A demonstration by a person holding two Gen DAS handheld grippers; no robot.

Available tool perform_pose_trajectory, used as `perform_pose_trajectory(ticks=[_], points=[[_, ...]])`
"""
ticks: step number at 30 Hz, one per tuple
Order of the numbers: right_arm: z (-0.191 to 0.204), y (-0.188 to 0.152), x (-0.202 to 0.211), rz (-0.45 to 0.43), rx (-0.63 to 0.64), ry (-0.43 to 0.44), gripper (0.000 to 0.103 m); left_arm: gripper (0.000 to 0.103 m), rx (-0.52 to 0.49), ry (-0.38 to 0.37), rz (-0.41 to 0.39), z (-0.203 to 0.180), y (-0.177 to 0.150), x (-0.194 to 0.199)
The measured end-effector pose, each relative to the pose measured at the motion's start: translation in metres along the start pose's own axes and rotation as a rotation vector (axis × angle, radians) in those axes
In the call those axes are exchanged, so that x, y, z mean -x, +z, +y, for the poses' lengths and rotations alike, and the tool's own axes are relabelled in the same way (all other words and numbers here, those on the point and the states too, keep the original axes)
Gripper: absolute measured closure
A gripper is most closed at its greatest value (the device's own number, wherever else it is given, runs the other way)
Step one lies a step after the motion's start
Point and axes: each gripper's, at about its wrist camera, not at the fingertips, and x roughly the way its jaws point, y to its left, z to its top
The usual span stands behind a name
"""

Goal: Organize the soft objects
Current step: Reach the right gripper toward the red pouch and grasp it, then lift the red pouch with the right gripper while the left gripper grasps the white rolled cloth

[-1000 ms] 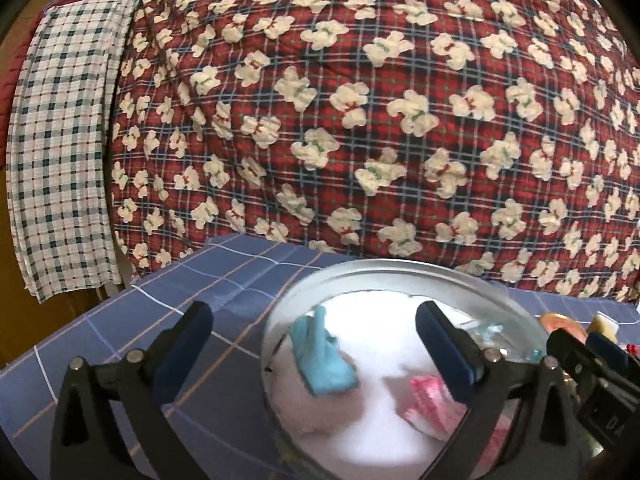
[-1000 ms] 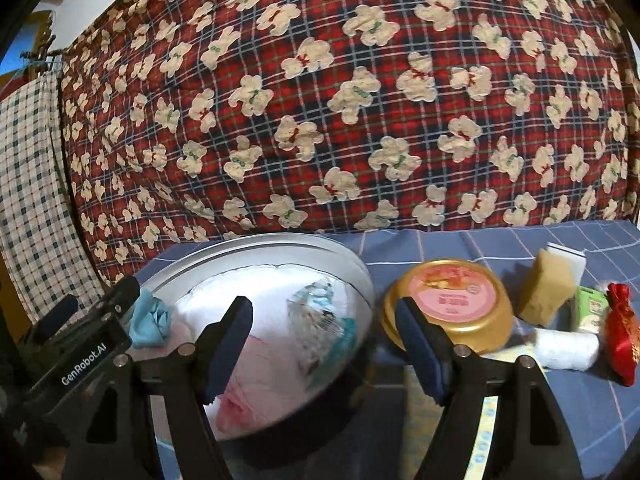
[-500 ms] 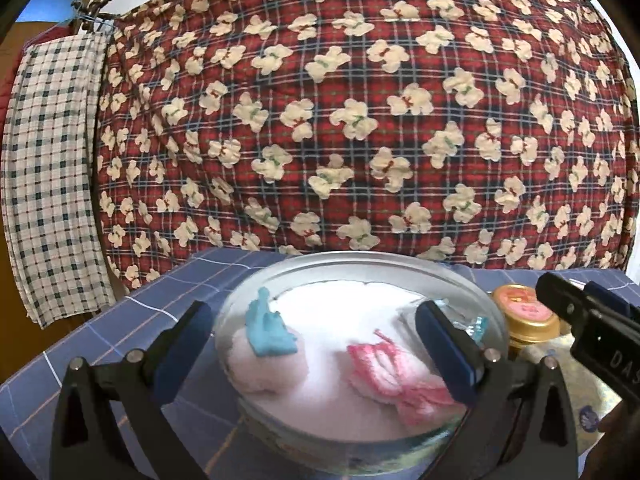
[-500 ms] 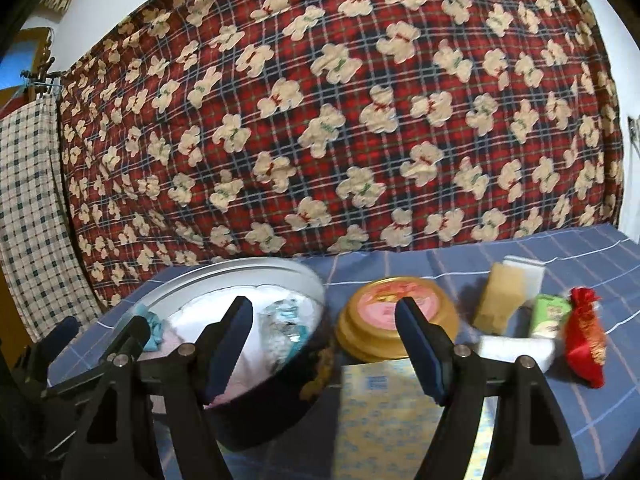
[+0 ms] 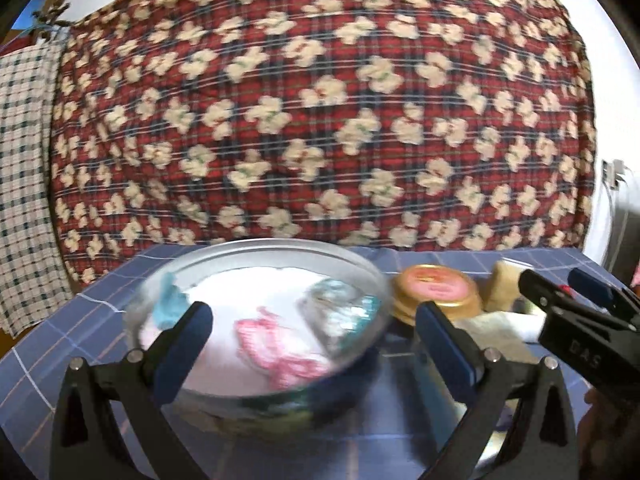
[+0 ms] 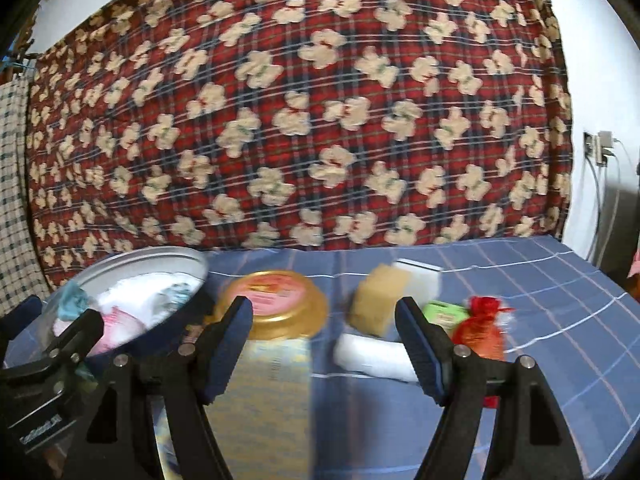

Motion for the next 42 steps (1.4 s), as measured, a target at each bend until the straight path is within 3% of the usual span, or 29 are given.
perform_pose_trajectory(ticks=[8,19,23,28,33,34,36,38,42], points=[[-0.049,-0.002,0.006,-0.001,0.008,-0.083,0.027,0.000,-0.048,-0.089,0.004,-0.047,-0.002,0.009],[-0.133,0.000,0.001,0.067,-0.099,-0.190,0.028,0.000,-0.125,-0.221,0.037,-0.105,-0.004,0.015],[-0.153,-0.002,-0.020,0.187,-0.173,-0.116,0.028,0.000,-0.176,-0.254,0.053,-0.129,-0.007,0.017],[-0.144,-0.008,-0.056,0.329,-0.202,0.011,0.028,0.000,-0.244,-0.304,0.083,-0.158,-0.010,0.018],[-0.136,-0.016,-0.087,0.455,-0.218,0.082,0.028,0.000,-0.231,-0.310,0.101,-0.161,-0.010,0.014],[-0.138,-0.017,-0.087,0.452,-0.229,0.094,0.029,0.000,-0.225,-0.306,0.108,-0.160,-0.010,0.012],[-0.141,-0.019,-0.086,0.464,-0.228,0.110,0.054,0.000,-0.215,-0.302,0.119,-0.159,-0.009,0.007],[-0.143,-0.020,-0.084,0.474,-0.215,0.134,0.064,0.000,-0.211,-0.294,0.128,-0.161,-0.009,0.003],[-0.146,-0.022,-0.065,0.445,-0.180,0.189,0.070,0.000,-0.232,-0.292,0.134,-0.168,-0.007,-0.001]])
